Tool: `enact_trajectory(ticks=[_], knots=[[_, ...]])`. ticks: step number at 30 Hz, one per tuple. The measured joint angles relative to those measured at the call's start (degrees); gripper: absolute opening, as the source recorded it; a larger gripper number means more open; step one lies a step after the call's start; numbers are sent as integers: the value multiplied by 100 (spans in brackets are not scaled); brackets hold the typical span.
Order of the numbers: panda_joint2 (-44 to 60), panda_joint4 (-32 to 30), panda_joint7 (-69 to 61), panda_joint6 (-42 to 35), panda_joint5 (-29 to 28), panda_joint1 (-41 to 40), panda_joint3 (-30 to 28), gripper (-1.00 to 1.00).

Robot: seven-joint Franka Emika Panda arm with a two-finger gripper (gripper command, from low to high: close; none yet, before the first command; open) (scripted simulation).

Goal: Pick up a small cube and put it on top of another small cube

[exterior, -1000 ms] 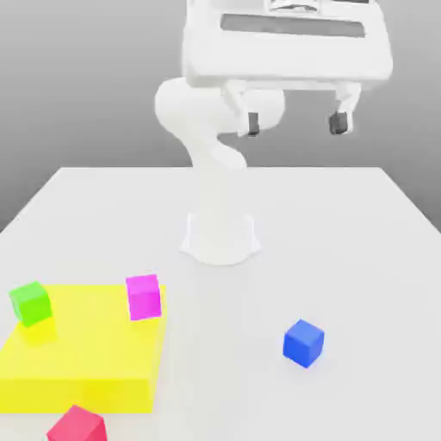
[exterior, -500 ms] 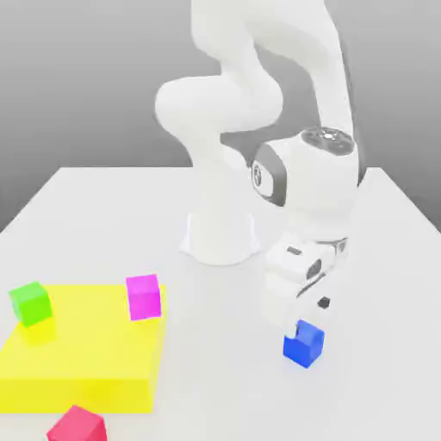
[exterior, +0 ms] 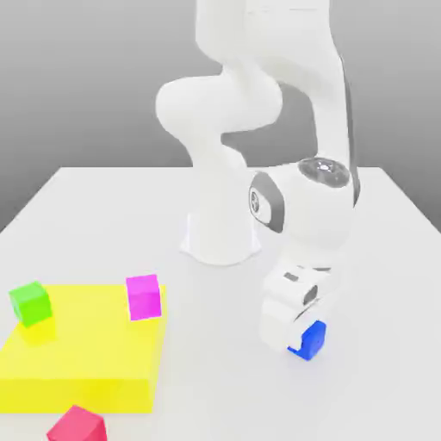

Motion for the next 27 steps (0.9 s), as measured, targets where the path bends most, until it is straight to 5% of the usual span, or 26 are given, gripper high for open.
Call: enact_trajectory(ticks=[5, 17, 23, 24, 27], knots=[[-1032, -140, -257, -881, 109, -490, -250, -100], [-3451, -334, -635, -3085, -699, -2646, -1612, -100], [-2640, -559, -730, -2054, -725, -2791, -1834, -100], [-2472, -594, -738, -1851, -723, -2785, -1854, 100], [-2472, -594, -738, -1851, -722, -2785, -1854, 100]])
